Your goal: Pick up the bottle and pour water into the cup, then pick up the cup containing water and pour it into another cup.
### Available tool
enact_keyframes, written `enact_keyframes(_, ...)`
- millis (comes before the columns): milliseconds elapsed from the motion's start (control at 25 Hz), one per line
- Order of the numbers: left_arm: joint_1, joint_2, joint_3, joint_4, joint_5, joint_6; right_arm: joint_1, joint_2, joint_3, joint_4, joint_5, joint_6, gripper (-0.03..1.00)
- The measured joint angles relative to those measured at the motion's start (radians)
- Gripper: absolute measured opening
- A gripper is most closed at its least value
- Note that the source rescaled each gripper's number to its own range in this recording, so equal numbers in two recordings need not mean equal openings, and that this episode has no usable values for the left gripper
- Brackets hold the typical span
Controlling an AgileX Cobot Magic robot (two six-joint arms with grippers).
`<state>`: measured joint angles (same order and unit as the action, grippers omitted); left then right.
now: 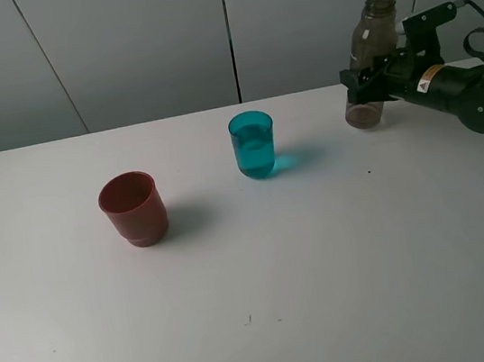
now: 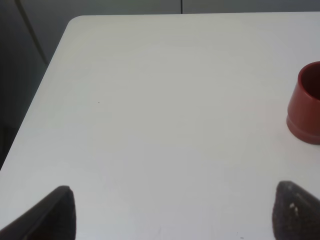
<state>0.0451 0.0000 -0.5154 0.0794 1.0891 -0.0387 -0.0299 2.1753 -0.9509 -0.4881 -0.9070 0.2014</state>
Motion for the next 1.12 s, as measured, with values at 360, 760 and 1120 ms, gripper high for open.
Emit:
enact_keyframes(360,0.000,0.000,0.000,0.000,0.000,0.000,0.000,0.021,-0.009,0.000,0.009,0.000,0.04)
enact_keyframes(760,0.000,0.000,0.000,0.000,0.000,0.000,0.000,0.021,-0.011,0.000,0.020,0.011,0.04)
enact_keyframes(1120,0.000,0.000,0.000,0.000,0.000,0.000,0.000,0.021,-0.011,-0.023,0.020,0.033,0.18)
